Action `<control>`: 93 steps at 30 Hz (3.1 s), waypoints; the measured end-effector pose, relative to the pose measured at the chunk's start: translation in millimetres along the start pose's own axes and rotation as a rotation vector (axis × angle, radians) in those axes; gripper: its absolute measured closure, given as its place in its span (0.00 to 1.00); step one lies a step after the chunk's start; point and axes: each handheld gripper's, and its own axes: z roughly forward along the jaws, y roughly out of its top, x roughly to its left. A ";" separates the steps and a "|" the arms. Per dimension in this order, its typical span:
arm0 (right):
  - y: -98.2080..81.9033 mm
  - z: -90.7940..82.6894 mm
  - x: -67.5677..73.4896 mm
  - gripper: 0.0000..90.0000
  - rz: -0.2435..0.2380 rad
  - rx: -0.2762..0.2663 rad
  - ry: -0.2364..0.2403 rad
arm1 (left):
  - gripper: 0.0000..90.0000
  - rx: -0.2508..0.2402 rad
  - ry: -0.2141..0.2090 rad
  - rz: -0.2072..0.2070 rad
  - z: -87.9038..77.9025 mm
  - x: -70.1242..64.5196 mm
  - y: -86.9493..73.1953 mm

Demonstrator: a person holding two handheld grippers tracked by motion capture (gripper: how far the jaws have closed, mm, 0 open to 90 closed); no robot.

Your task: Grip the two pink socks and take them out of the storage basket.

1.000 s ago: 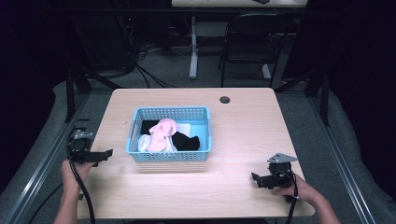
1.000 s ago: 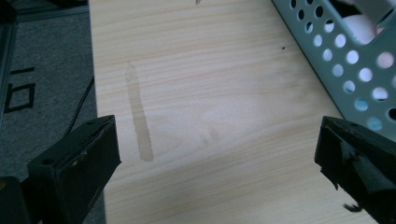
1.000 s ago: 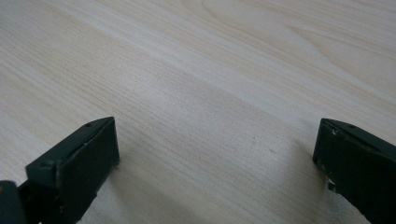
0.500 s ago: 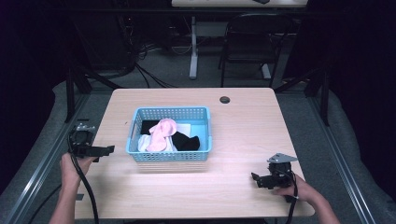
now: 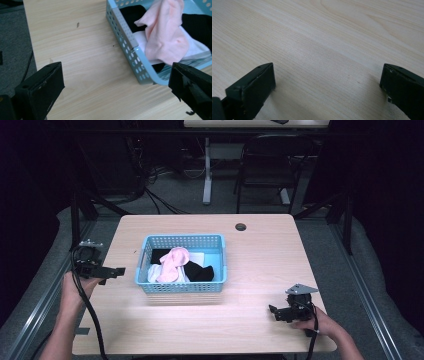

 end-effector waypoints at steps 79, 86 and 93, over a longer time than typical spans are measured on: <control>-0.3 -0.1 -0.6 0.00 -0.004 0.000 0.006 | 0.52 0.393 -0.151 0.189 149.9 -98.3 87.4; -0.2 -0.7 -0.9 0.00 -0.008 0.007 0.004 | 0.79 0.395 -0.138 0.233 145.1 -103.5 88.0; -0.2 -0.7 -0.9 0.00 -0.008 0.007 0.004 | 0.94 0.389 -0.131 0.258 137.3 -104.9 88.8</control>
